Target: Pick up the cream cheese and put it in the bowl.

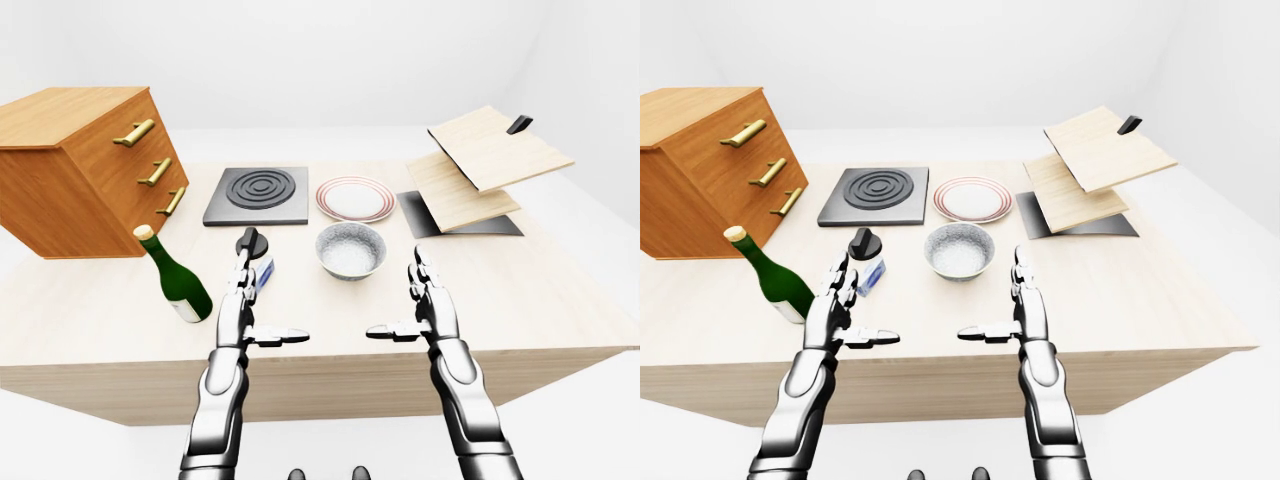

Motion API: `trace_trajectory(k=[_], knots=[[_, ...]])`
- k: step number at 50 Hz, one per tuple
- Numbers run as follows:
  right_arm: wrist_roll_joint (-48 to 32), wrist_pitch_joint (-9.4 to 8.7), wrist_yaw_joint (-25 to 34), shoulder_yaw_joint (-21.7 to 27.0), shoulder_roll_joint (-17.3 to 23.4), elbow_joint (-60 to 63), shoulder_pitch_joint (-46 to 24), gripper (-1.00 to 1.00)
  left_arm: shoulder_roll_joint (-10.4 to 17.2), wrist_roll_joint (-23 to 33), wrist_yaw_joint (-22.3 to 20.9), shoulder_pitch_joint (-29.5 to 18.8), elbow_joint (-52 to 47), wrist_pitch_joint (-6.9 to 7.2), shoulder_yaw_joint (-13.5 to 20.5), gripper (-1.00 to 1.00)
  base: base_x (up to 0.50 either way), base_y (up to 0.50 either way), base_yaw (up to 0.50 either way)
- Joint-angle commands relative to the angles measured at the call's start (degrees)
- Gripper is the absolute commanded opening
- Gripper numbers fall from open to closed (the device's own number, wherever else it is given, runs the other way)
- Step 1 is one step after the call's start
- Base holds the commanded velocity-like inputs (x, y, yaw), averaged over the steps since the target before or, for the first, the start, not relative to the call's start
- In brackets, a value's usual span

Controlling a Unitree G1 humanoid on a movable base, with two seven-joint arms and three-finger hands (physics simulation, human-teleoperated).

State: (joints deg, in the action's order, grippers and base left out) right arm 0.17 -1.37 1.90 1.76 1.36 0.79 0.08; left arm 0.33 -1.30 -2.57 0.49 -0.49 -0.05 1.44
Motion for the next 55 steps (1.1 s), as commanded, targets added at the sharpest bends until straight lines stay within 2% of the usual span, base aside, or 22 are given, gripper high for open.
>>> trace_trajectory(k=[1,7,11,25,26,29,31,36,43,55], knots=[[-0.8,-0.01,-0.7,-0.1,-0.4,-0.2,-0.3,1.00,0.5,-0.2,-0.4,0.0,0.2,-0.20,0.2,1.00,0.00,0.00,0.00],[-0.3,-0.27,-0.4,-0.2,-0.5,-0.2,-0.5,1.00,0.5,-0.4,-0.5,0.1,-0.5,0.29,0.2,1.00,0.33,0.00,0.00],[-0.4,0.41,-0.4,0.0,-0.4,-0.4,-0.4,1.00,0.6,-0.3,-0.4,-0.1,0.0,-0.05,0.3,1.00,0.50,0.00,0.00],[-0.4,0.34,0.1,0.0,-0.3,-0.4,-0.1,1.00,0.9,1.4,0.5,-1.7,0.5,-0.50,0.5,1.00,0.00,0.00,0.00],[-0.4,0.24,0.1,0.0,-0.3,-0.2,-0.2,1.00,1.2,2.3,0.8,-3.0,1.5,-0.92,0.5,1.00,0.00,0.00,0.00],[-0.3,0.39,0.3,0.1,-0.3,-0.3,0.0,1.00,2.1,4.7,2.0,-6.9,6.3,-3.44,1.2,1.00,0.00,0.00,0.00],[-0.4,0.43,0.4,0.0,-0.3,-0.3,0.0,1.00,3.3,6.6,3.6,-11.6,12.6,-4.95,2.0,1.00,0.00,0.00,0.00],[-0.4,0.07,0.6,-0.1,-0.3,0.4,0.1,1.00,5.0,9.1,6.6,-17.3,21.1,-4.95,3.0,1.00,0.00,0.00,0.00],[-0.5,0.40,0.7,-0.1,-0.3,-0.1,0.1,1.00,5.4,10.0,8.5,-17.5,25.0,-4.95,3.1,1.00,0.00,0.00,0.00],[-0.5,0.09,0.5,0.0,-0.3,-0.2,-0.5,1.00,5.3,12.4,11.1,-14.9,24.2,-4.95,2.9,1.00,0.00,0.00,0.00]])
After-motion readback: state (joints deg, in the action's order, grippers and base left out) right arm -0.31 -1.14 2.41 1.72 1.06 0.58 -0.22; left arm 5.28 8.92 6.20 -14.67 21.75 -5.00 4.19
